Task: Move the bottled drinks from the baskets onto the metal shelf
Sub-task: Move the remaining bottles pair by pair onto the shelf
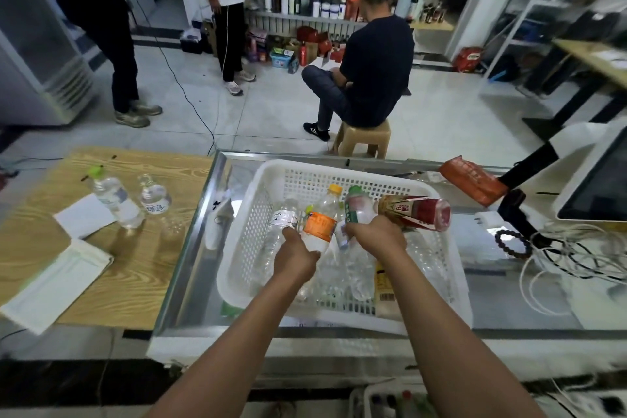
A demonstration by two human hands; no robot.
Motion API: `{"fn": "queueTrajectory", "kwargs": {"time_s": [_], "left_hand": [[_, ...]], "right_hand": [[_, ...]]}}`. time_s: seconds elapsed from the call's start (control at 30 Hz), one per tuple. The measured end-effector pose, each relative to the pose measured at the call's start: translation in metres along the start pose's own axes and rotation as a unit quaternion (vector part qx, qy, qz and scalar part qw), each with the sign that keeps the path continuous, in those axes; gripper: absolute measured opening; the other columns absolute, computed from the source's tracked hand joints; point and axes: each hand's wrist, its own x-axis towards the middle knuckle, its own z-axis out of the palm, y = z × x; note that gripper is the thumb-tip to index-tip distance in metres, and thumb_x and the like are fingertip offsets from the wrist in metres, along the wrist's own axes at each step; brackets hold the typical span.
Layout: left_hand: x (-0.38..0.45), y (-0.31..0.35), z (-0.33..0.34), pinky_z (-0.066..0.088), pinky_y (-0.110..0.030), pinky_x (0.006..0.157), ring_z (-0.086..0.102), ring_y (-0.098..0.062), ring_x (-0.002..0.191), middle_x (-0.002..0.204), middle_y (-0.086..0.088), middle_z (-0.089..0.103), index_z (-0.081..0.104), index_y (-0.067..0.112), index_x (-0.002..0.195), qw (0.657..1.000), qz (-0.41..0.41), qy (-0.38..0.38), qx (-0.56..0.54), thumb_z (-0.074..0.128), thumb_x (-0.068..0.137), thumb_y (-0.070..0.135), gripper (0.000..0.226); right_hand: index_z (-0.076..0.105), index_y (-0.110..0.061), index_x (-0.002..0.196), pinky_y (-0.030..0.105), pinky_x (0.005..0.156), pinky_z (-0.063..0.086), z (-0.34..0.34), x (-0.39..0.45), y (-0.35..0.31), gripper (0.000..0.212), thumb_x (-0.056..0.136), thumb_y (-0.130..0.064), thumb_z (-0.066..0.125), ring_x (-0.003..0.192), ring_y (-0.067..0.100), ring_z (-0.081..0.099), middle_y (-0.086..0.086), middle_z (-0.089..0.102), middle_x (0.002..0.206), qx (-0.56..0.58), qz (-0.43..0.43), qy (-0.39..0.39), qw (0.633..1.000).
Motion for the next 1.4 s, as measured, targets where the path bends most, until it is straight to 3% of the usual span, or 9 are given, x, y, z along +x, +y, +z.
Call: {"fn": "queueTrajectory", "kwargs": {"time_s": [0.2,0.37,0.47,0.77,0.9,1.03,1.13,1.3,1.4], "left_hand": [[0.006,-0.003,-0.002,0.052,-0.033,0.079,0.063,-0.026,0.098,0.115,-0.008,0.064,0.058,0.014,0.118,0.999,-0.013,-0.041,-0.026,0.087,0.062,0.042,0.069],[0.005,-0.005,0.008,0.053,-0.04,0.083,0.061,-0.028,0.099,0.118,-0.01,0.058,0.047,0.013,0.119,0.997,0.017,-0.016,-0.072,0.091,0.059,0.027,0.076],[0.005,-0.007,0.009,0.047,-0.033,0.072,0.061,-0.026,0.089,0.111,-0.007,0.063,0.038,0.015,0.112,0.998,0.04,-0.008,-0.055,0.09,0.061,0.028,0.073],[-0.012,0.027,-0.02,0.042,-0.026,0.057,0.059,-0.007,0.078,0.094,0.012,0.06,0.034,0.031,0.114,0.981,0.143,0.005,-0.129,0.076,0.051,0.036,0.077],[-0.017,0.042,-0.027,0.041,-0.021,0.057,0.058,0.005,0.074,0.087,0.021,0.063,0.042,0.041,0.125,0.969,0.209,-0.018,-0.13,0.077,0.056,0.034,0.078],[-0.024,0.049,-0.018,0.05,-0.028,0.059,0.063,0.008,0.074,0.087,0.024,0.066,0.043,0.043,0.116,0.953,0.235,-0.112,-0.154,0.077,0.057,0.033,0.069],[-0.035,0.054,-0.006,0.059,-0.042,0.07,0.068,-0.003,0.083,0.092,0.01,0.07,0.042,0.034,0.12,0.936,0.227,-0.196,-0.185,0.079,0.059,0.038,0.071],[-0.073,0.062,0.01,0.053,-0.02,0.061,0.066,-0.003,0.079,0.104,0.003,0.066,0.039,0.032,0.126,0.897,0.277,-0.288,-0.187,0.069,0.078,0.019,0.059],[-0.105,0.062,0.014,0.05,-0.016,0.065,0.066,-0.004,0.089,0.106,0.007,0.066,0.043,0.026,0.131,0.866,0.324,-0.332,-0.187,0.076,0.079,0.01,0.063]], "right_hand": [[0.07,-0.025,0.08,0.042,0.075,0.06,0.011,-0.014,0.008,0.03,0.058,-0.045,0.079,0.075,0.019,0.07,-0.006,0.073,0.075,0.286,-0.038,0.0,0.958],[0.072,-0.016,0.108,0.04,0.084,0.057,0.014,-0.032,0.018,0.044,0.068,-0.033,0.08,0.092,0.02,0.074,-0.001,0.078,0.097,0.451,-0.061,-0.053,0.889],[0.07,-0.011,0.114,0.038,0.079,0.058,0.01,-0.043,0.024,0.035,0.081,-0.02,0.076,0.094,0.027,0.073,0.007,0.077,0.102,0.52,-0.059,-0.058,0.85],[0.06,-0.006,0.115,0.036,0.064,0.056,0.002,-0.082,0.041,0.027,0.089,-0.004,0.059,0.076,0.025,0.071,0.014,0.073,0.093,0.603,-0.014,-0.022,0.798],[0.061,-0.006,0.115,0.044,0.078,0.056,0.002,-0.101,0.051,0.033,0.082,-0.009,0.065,0.084,0.029,0.068,0.015,0.071,0.099,0.633,-0.004,0.035,0.773],[0.065,-0.007,0.117,0.051,0.085,0.055,0.001,-0.122,0.063,0.051,0.068,-0.02,0.067,0.091,0.031,0.068,0.015,0.072,0.103,0.643,0.0,0.094,0.76],[0.067,-0.011,0.114,0.051,0.082,0.058,-0.001,-0.144,0.078,0.045,0.07,-0.018,0.071,0.091,0.03,0.072,0.014,0.075,0.105,0.643,-0.002,0.136,0.754],[0.062,-0.008,0.116,0.038,0.069,0.06,-0.007,-0.194,0.103,0.052,0.066,-0.015,0.073,0.084,0.026,0.073,0.011,0.076,0.101,0.641,0.017,0.212,0.738],[0.06,-0.012,0.115,0.038,0.075,0.06,-0.008,-0.232,0.121,0.054,0.063,-0.016,0.075,0.091,0.027,0.073,0.009,0.076,0.102,0.623,0.032,0.263,0.736]]}}
